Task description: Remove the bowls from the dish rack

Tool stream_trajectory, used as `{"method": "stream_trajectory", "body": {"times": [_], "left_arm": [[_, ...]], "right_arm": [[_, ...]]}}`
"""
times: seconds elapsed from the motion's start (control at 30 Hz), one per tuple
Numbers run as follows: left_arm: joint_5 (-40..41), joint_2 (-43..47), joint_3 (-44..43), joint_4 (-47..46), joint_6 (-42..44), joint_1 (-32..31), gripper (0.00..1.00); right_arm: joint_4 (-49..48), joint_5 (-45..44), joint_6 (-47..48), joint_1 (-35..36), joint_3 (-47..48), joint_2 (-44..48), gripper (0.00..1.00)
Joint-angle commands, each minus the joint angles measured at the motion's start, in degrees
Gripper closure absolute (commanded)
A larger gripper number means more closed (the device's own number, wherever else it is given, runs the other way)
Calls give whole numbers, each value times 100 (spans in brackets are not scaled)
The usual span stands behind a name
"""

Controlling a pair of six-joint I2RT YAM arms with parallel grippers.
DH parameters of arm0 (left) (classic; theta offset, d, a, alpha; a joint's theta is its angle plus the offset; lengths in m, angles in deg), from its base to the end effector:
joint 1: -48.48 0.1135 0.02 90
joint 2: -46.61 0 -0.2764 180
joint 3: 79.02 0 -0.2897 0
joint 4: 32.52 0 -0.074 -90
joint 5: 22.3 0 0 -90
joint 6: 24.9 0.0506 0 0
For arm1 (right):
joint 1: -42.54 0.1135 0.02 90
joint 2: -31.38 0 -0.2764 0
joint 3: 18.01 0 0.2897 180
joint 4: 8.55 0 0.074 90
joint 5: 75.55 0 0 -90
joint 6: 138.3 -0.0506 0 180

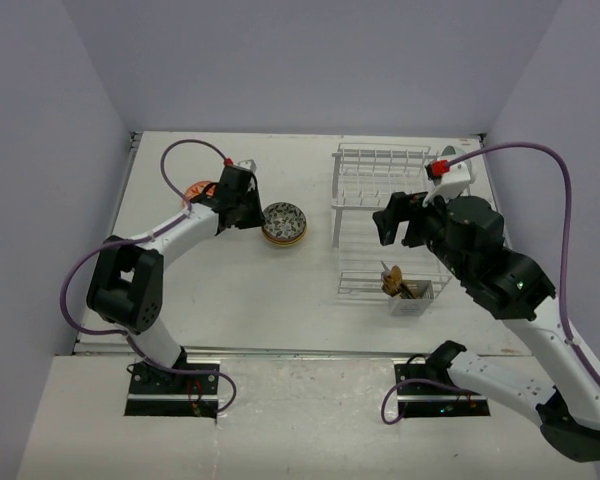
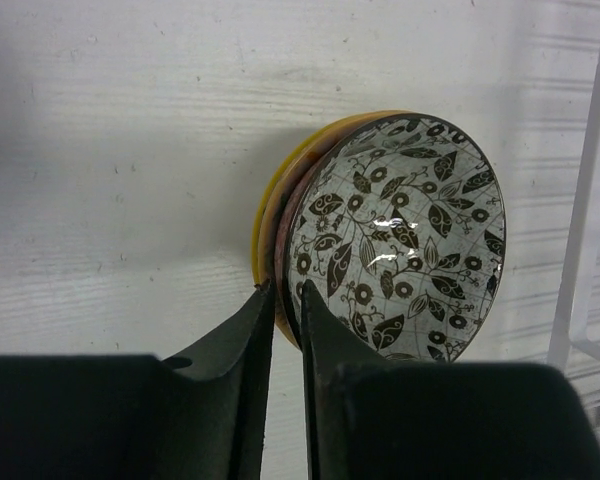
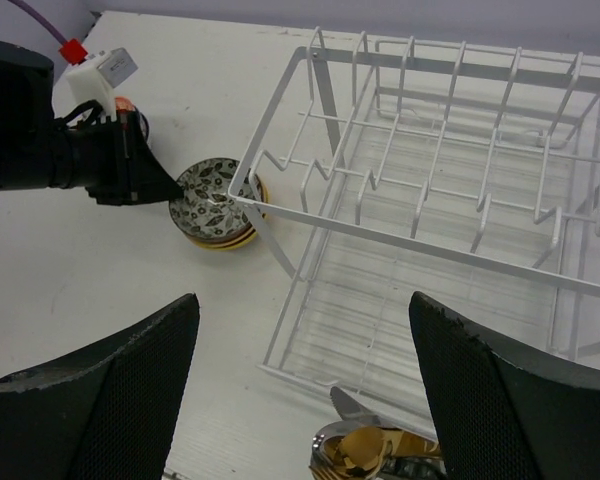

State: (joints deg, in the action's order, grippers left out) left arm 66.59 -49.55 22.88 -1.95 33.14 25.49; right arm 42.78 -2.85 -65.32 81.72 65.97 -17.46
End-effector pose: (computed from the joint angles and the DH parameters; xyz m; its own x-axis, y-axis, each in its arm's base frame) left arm 0.3747 -0.1600 0.2050 -0.7991 -0.2359 -0.5530 -0.0244 0.9318 -0.3622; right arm 0.1587 0.1099 0.4542 -0.3184 0.1010 -0.9426 -0.3018 0.9318 0.2018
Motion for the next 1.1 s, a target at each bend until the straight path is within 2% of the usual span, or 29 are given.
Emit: {"method": "stream_trajectory", "body": {"times": [0.0, 0.27, 0.37, 0.43, 0.47, 0.53, 0.6, 0.7, 0.8, 0.97, 1.07], "left_arm": [[5, 150, 111, -261, 50, 39, 85], [13, 378, 190, -236, 68, 66, 87], [75, 571, 146, -156, 103, 66, 82], [84, 800, 129, -33, 120, 66, 54], [249, 888, 146, 37, 138, 66, 34], [373, 1204, 111, 142, 173, 66, 22], [444, 1546, 76, 353, 182, 66, 1], [479, 2170, 58, 661, 270, 66, 0], [663, 2952, 207, 898, 392, 57, 0], [1015, 4032, 392, 1433, 647, 57, 0], [1130, 4359, 480, 1689, 814, 57, 0]], "right_arm": [[-176, -134, 93, -94, 303, -108, 14], [-167, -46, 155, -437, 592, -345, 15], [-97, -54, 216, -735, 768, -565, 15], [-1, -281, 269, -999, 1022, -827, 15], [130, -622, 321, -1087, 1137, -925, 15], [289, -1071, 549, -1246, 1452, -1249, 15], [412, -1818, 760, -1368, 1664, -1496, 15], [536, -2792, 1287, -1422, 2008, -1970, 11], [545, -3261, 1657, -1536, 2157, -2375, 7], [554, -3516, 2158, -1782, 2333, -2973, 6], [554, -3736, 2220, -1861, 2351, -3272, 11]]}}
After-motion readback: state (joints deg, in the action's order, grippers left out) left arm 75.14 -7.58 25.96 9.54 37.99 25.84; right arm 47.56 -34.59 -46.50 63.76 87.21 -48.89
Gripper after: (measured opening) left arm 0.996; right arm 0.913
